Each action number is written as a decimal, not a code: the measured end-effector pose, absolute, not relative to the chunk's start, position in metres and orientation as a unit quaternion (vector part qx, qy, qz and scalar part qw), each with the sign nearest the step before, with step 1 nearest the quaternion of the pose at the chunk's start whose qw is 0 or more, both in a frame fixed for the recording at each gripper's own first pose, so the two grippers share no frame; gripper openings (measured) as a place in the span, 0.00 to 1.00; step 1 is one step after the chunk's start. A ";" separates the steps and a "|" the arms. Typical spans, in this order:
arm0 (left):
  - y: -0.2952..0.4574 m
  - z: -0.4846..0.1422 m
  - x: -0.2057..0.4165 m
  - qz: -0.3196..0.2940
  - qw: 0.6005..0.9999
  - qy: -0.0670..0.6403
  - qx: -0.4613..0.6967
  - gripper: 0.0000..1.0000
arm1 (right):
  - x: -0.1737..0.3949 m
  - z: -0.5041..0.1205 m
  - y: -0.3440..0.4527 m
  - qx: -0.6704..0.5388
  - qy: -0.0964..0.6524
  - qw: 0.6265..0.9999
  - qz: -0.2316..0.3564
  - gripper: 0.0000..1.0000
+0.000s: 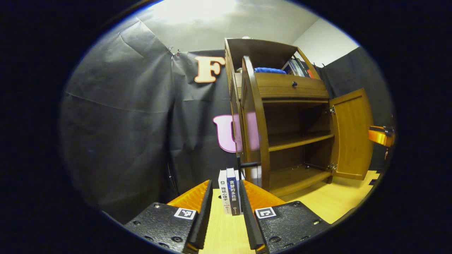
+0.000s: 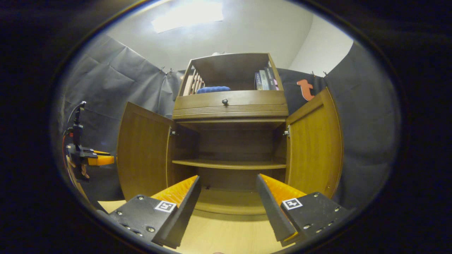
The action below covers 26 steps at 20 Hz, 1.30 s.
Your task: Open the right door of the double-door shoe cabinet with the right hand, and open the left door with the left hand.
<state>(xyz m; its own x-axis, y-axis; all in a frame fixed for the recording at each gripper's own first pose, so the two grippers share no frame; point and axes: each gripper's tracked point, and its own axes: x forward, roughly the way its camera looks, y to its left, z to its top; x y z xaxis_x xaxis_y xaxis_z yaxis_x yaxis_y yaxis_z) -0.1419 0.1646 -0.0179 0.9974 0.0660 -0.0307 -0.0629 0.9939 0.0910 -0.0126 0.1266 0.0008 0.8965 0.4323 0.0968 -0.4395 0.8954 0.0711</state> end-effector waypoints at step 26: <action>-0.062 -0.015 -0.051 -0.057 0.998 -0.010 0.013 0.99 | -0.005 0.028 0.050 0.055 -0.072 0.990 0.106 0.93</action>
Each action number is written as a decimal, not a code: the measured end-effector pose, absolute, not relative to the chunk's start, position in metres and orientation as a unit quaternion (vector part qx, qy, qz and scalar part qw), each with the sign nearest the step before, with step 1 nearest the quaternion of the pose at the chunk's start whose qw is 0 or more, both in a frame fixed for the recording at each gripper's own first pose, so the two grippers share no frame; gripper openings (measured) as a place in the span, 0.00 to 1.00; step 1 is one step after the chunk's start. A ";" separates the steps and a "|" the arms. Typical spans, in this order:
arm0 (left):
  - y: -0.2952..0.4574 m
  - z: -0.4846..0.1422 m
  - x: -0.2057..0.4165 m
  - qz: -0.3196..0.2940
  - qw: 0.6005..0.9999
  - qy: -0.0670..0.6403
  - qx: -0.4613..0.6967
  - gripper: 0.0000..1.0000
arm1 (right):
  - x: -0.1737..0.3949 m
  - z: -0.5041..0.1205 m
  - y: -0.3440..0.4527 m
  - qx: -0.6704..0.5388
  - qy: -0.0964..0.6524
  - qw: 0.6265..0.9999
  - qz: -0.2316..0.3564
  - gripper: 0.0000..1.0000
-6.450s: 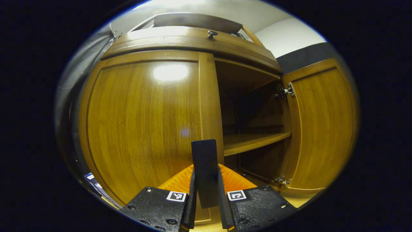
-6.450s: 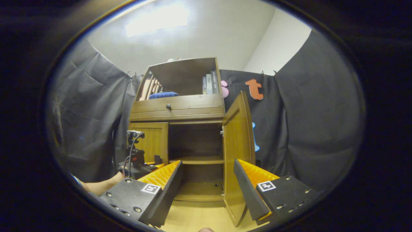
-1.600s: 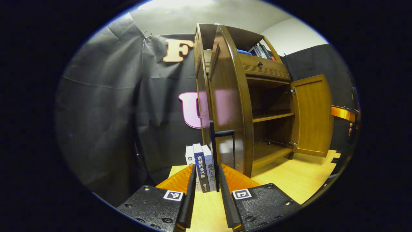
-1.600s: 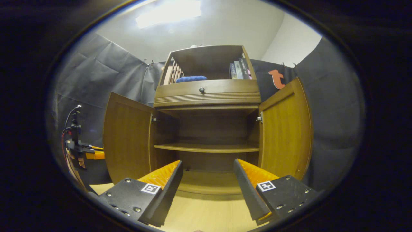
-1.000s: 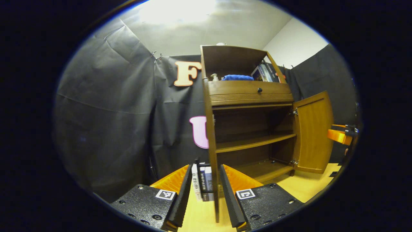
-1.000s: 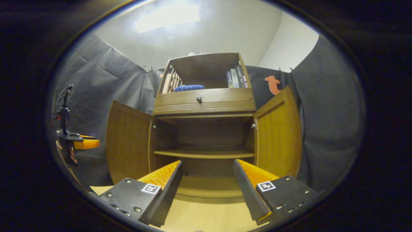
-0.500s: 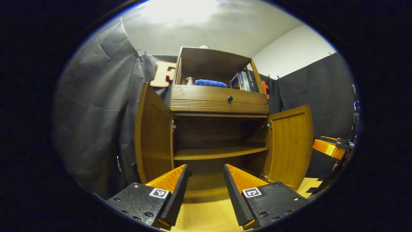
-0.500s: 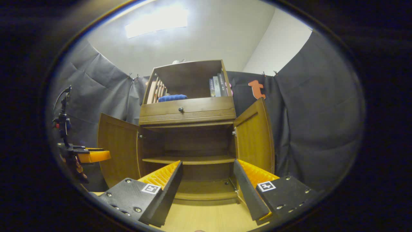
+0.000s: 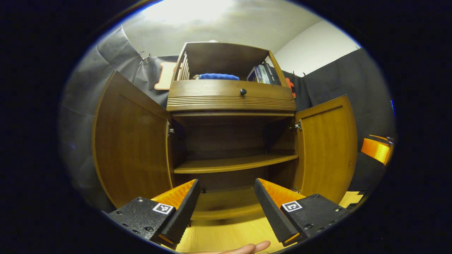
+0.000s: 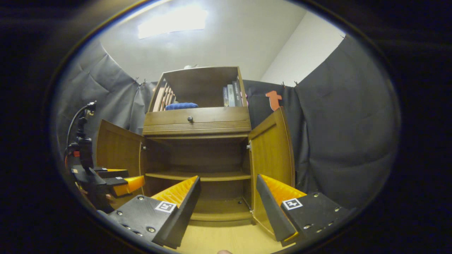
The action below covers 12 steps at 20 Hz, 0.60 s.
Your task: Open the right door of the double-door shoe cabinet with the right hand, and open the left door with the left hand.
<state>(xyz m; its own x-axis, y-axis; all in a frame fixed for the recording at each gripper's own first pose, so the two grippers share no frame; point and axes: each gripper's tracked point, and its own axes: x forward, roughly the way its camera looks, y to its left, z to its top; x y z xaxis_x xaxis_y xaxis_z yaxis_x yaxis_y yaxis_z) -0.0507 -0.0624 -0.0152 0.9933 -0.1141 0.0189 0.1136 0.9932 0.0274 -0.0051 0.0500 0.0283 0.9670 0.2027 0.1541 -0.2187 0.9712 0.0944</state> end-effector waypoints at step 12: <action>-0.045 -0.022 -0.017 -0.028 0.999 -0.015 0.016 0.97 | 0.044 -0.017 0.093 0.043 -0.023 0.994 0.100 0.94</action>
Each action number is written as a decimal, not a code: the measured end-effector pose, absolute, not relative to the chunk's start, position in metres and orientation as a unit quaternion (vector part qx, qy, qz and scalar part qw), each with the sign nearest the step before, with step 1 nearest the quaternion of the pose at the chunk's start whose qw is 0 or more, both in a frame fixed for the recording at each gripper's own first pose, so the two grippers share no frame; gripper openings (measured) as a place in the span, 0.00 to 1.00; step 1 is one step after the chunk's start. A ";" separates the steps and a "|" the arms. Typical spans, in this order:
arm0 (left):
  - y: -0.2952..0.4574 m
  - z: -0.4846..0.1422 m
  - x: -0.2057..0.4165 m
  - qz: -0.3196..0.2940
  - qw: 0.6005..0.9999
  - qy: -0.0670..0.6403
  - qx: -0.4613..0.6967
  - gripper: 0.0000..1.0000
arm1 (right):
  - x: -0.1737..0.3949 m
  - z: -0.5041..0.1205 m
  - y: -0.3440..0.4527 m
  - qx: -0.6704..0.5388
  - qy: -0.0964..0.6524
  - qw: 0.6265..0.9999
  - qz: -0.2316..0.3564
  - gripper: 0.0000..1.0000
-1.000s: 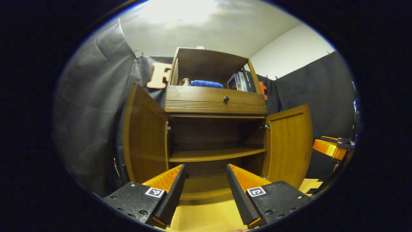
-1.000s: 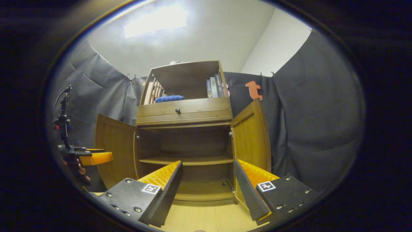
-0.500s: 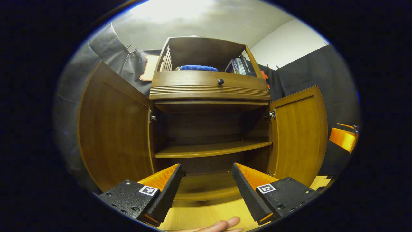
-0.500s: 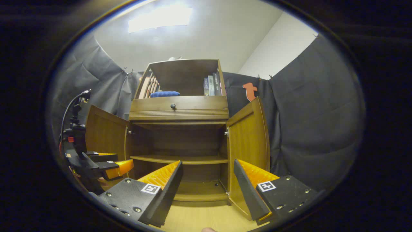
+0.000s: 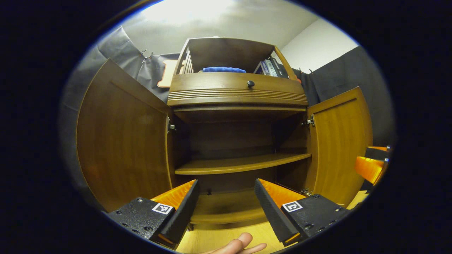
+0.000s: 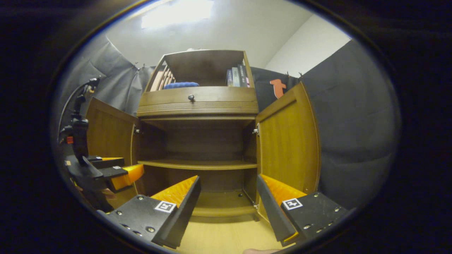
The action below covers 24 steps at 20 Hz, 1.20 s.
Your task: Open the right door of the double-door shoe cabinet with the right hand, and open the left door with the left hand.
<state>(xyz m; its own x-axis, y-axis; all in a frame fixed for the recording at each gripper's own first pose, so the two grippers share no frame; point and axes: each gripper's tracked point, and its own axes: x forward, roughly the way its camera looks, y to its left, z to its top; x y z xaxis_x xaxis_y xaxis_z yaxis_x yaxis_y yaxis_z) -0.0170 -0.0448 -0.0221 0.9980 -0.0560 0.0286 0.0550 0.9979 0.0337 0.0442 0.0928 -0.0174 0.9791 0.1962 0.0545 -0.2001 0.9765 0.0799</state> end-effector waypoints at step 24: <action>-0.023 -0.004 -0.032 -0.022 0.999 -0.028 -0.002 0.99 | 0.035 -0.013 0.155 0.020 -0.025 0.991 0.129 0.94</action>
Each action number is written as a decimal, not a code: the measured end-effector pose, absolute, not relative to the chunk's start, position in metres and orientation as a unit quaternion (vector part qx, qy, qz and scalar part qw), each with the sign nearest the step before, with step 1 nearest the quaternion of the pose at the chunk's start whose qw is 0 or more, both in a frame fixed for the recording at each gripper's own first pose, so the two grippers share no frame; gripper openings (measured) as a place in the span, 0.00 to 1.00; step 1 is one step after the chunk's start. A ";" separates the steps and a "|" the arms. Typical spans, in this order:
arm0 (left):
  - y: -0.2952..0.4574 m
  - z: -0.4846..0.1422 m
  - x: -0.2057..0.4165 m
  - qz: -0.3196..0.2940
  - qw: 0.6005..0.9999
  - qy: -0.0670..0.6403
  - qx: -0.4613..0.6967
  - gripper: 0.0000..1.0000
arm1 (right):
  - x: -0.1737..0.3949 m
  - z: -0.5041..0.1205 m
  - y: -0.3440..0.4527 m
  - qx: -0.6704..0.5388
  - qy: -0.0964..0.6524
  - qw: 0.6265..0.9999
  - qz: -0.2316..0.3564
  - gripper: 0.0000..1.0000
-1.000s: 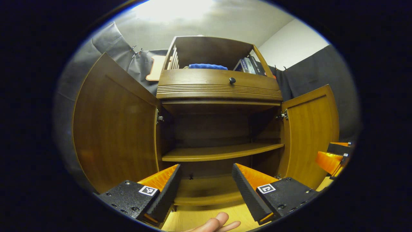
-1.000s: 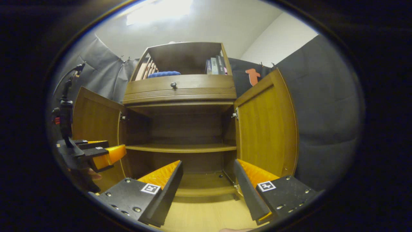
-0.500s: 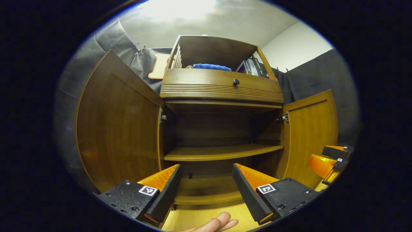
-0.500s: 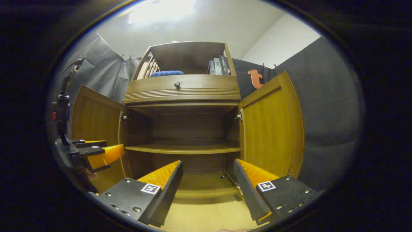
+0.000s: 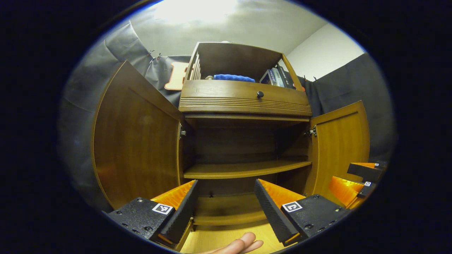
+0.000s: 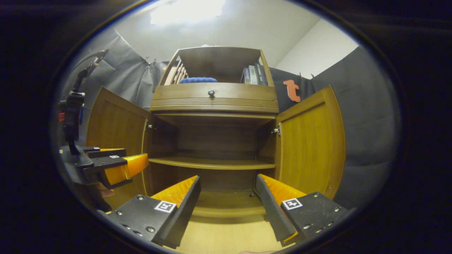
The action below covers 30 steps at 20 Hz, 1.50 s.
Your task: Open the right door of the double-door shoe cabinet with the right hand, and open the left door with the left hand.
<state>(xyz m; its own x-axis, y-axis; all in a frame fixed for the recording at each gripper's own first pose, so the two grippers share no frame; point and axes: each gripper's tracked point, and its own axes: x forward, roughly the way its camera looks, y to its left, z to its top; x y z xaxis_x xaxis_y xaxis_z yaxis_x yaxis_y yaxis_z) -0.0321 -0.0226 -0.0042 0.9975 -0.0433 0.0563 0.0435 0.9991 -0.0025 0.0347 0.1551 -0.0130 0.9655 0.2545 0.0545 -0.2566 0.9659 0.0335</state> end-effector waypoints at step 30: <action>-0.027 -0.020 -0.023 -0.026 1.000 0.001 0.000 0.99 | 0.035 -0.013 0.148 0.040 -0.022 0.992 0.119 0.94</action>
